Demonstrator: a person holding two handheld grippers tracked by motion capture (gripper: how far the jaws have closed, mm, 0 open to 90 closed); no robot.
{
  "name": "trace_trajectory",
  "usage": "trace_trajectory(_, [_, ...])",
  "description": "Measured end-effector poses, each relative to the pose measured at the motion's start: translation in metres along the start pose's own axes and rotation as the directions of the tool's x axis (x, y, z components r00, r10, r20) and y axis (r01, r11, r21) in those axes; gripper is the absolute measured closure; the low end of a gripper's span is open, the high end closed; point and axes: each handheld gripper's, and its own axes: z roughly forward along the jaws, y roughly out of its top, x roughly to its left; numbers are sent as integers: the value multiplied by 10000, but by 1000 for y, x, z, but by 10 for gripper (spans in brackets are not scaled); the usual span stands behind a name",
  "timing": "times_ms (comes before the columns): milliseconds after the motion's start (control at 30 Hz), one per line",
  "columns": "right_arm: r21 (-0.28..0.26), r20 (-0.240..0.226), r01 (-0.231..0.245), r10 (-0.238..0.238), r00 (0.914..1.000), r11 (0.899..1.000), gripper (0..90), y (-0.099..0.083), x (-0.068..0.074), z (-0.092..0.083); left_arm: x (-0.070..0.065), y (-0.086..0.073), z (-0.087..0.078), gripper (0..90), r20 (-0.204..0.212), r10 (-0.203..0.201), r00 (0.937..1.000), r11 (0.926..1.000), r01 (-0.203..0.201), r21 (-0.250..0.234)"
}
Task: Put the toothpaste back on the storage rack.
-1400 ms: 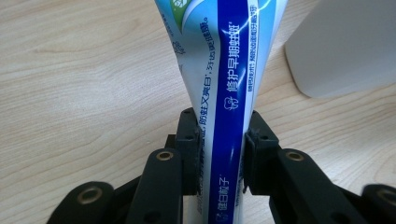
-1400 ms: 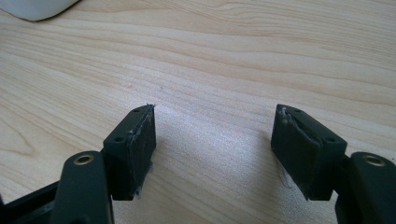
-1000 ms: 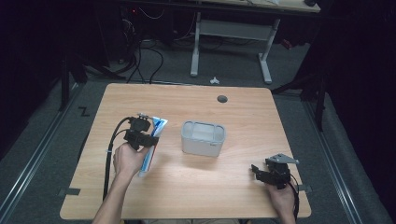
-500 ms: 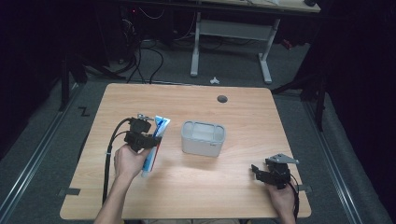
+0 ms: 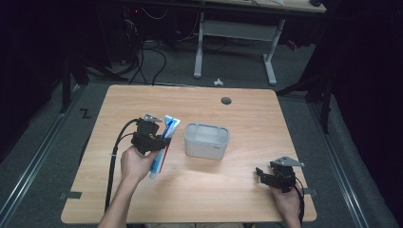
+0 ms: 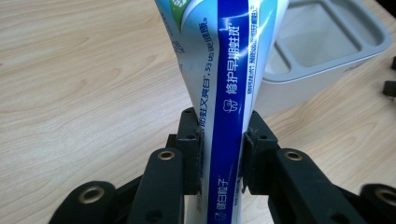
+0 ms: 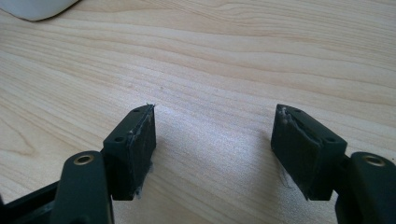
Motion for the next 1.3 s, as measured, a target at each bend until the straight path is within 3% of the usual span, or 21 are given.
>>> trace_trajectory(767, [-11, 2, 18, -18, 10000, 10000, 311, 0, 0, 0, -22, 28, -8, 731, 758, 394, 9963, 9940, -314, -1043])
trace_trajectory(1300, [-13, 9, 23, -23, 10000, 10000, 311, 0, 0, 0, -41, 55, 3, 733, 1152, 787, 9902, 9845, -591, -1649])
